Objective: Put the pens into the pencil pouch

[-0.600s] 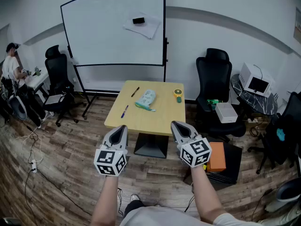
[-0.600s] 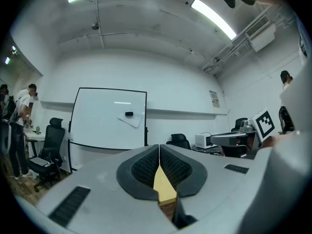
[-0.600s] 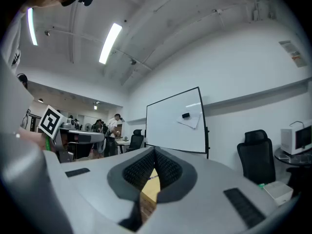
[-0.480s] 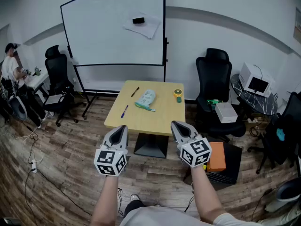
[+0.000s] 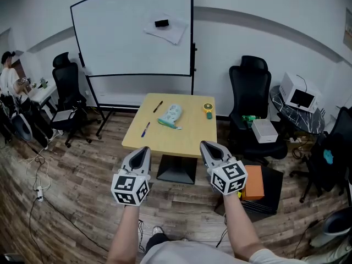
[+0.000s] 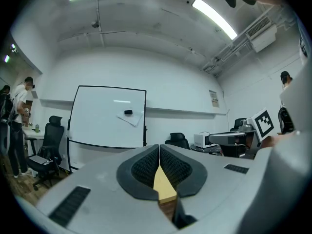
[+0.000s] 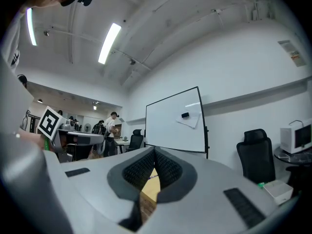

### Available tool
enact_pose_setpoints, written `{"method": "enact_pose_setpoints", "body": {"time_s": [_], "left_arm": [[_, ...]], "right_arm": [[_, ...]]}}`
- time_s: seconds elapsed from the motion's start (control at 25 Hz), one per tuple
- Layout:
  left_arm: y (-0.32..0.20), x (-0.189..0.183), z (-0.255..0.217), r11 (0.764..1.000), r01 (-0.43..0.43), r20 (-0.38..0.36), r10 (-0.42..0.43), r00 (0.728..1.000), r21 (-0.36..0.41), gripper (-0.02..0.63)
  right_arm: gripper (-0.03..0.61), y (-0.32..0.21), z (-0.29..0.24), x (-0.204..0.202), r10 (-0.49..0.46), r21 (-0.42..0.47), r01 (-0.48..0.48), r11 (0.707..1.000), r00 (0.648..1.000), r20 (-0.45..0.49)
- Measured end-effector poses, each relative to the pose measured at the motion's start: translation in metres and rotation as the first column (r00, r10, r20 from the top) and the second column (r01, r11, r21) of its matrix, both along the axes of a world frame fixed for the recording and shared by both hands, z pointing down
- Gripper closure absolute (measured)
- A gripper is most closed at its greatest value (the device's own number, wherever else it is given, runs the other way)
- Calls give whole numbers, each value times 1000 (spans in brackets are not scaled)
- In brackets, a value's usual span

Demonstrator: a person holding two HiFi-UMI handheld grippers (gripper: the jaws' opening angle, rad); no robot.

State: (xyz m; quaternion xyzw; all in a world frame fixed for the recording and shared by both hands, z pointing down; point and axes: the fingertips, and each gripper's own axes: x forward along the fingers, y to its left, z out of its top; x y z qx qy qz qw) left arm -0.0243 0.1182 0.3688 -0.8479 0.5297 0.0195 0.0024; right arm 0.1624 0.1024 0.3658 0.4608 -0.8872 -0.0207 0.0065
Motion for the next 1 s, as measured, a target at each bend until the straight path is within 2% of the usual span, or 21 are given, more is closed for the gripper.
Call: {"method": "enact_pose_setpoints", "body": {"time_s": [0.56,0.6,0.68,0.72,0.76,0.8,1.0], "left_arm": [[-2,5,9,1000,-16,16,16,1000,-13,595],[-2,6,10,1000,-20,17,20,1000,-12,595],[-2,8,10,999,-32,12,32,999,-8,588],[-1,9,9,999,-40,6,40,999,-5,536],[-1,11,8,999,-49,-1,49,999,-1,452],[0,13,7,998,-57,-7,57,998,3,415],[1,19,5,996,-90,-13,90,996,12,328]], "right_arm": [[578,-1,3,-1,-8,6,8,1000,1000,-5],[561,-1,3,-1,-13,8,13,1000,1000,-2],[483,-1,2,-2,-22,9,22,1000,1000,-4],[455,-1,2,-2,-22,10,22,1000,1000,-8],[434,-1,2,-2,-22,11,22,1000,1000,-12],[411,-1,2,-2,-22,12,22,1000,1000,-15],[274,-2,3,-4,-16,12,16,1000,1000,-27]]}}
